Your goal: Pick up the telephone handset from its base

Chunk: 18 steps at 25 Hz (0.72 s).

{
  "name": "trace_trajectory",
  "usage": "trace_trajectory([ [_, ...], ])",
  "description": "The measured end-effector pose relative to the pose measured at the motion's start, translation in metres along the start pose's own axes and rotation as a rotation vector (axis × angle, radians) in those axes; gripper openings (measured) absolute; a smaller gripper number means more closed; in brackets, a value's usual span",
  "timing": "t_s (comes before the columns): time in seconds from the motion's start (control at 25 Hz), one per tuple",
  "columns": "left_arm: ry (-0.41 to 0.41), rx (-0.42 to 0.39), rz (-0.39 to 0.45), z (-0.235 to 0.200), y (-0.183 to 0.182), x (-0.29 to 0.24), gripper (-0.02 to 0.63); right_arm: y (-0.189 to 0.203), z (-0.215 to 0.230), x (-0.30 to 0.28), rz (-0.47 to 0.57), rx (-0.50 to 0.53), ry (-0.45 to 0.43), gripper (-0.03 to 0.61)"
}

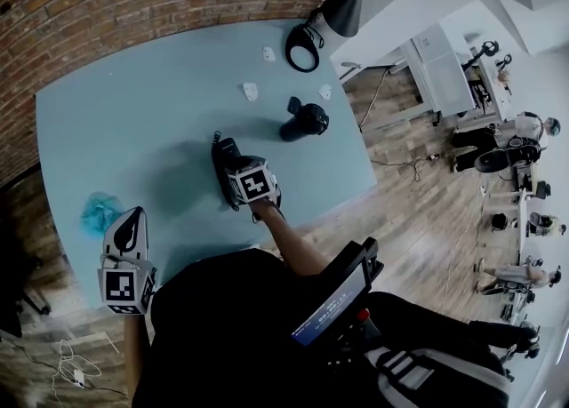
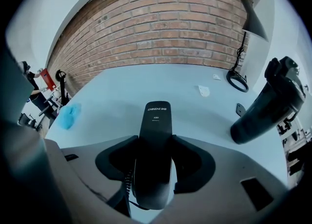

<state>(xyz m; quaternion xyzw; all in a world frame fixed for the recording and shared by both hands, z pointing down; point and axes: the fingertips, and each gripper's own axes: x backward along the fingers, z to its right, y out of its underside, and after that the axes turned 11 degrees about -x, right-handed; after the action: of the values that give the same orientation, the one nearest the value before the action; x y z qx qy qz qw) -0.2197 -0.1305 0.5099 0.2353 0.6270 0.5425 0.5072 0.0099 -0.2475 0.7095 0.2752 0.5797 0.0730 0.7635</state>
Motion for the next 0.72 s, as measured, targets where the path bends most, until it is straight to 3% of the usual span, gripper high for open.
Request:
trace_trajectory([
  [0.72, 0.006, -0.022, -0.006, 0.0066, 0.0004, 0.0012, 0.025, 0.0031, -0.0022, 0.0036, 0.009, -0.015, -0.012, 0.216],
])
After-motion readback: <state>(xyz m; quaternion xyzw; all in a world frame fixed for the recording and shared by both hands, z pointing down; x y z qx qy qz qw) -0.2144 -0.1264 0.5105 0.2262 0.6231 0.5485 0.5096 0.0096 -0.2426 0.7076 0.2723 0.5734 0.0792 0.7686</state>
